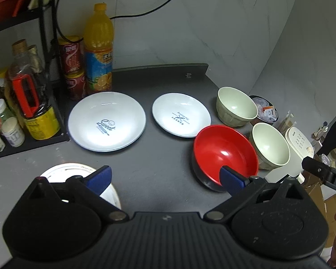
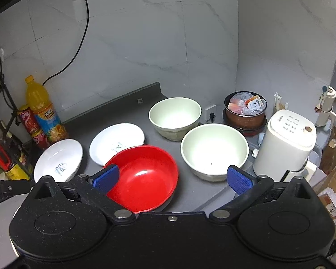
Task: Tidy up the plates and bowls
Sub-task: 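Move the right tool toward the larger cream bowl beside the red bowl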
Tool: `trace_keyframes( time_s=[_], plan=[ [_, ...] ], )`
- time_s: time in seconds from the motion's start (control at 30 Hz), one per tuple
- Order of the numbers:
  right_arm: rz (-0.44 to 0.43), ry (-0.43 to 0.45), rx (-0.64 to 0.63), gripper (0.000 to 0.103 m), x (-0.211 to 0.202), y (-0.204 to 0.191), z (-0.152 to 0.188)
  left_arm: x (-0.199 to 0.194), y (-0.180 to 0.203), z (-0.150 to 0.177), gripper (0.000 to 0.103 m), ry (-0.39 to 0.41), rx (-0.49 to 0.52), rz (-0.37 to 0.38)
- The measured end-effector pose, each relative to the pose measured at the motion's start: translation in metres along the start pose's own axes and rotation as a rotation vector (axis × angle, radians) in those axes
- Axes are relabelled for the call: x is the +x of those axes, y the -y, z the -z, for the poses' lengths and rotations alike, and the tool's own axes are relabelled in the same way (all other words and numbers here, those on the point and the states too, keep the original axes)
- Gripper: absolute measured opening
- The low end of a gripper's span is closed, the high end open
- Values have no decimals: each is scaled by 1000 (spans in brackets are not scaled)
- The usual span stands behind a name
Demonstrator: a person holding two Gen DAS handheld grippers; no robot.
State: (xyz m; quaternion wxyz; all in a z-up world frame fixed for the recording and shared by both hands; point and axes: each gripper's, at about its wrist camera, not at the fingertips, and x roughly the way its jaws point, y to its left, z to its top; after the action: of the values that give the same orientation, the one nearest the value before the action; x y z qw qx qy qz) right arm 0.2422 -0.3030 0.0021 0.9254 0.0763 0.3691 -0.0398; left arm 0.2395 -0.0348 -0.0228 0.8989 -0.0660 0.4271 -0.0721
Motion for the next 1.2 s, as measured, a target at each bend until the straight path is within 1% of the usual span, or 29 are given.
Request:
trace_keyframes(
  time_s=[0.13,0.2,0.3,0.4,0.5,0.6,0.73,0.77,0.93,1.0,1.07,1.17,1.2],
  plan=[
    [-17,-19,-17,103,18,12,-11,14,15,-8,102,8,5,-16],
    [-35,-20,-31,103,28,18,-18,20,22,-14,102,-1,-14,-31],
    [-46,-31,-72,103,44,27,-27,29,32,-21,102,3,-34,-29],
    [-60,-52,-81,103,60,37,-34,44,44,-28,101,-14,-42,-52],
    [-69,-70,-93,103,76,48,-40,59,55,-36,101,-27,-69,-55],
    [-96,-97,-79,103,91,62,-45,76,67,-41,100,-48,-79,-64],
    [-100,-129,-80,100,106,78,-50,96,82,-44,99,-82,-110,-49],
    [-105,-143,-79,98,111,83,-50,101,87,-44,96,-89,-114,-50],
    [-117,-210,-66,84,132,101,-51,122,108,-46,83,-128,-141,-39],
    [-122,-227,-63,82,138,107,-51,129,115,-46,74,-142,-148,-38],
    [-121,-238,-58,81,143,114,-52,136,123,-47,69,-161,-154,-36],
    [-120,-253,-29,76,152,127,-53,147,133,-47,62,-189,-161,-27],
    [-119,-262,-23,73,154,131,-53,151,136,-48,58,-199,-164,-28]
  ],
)
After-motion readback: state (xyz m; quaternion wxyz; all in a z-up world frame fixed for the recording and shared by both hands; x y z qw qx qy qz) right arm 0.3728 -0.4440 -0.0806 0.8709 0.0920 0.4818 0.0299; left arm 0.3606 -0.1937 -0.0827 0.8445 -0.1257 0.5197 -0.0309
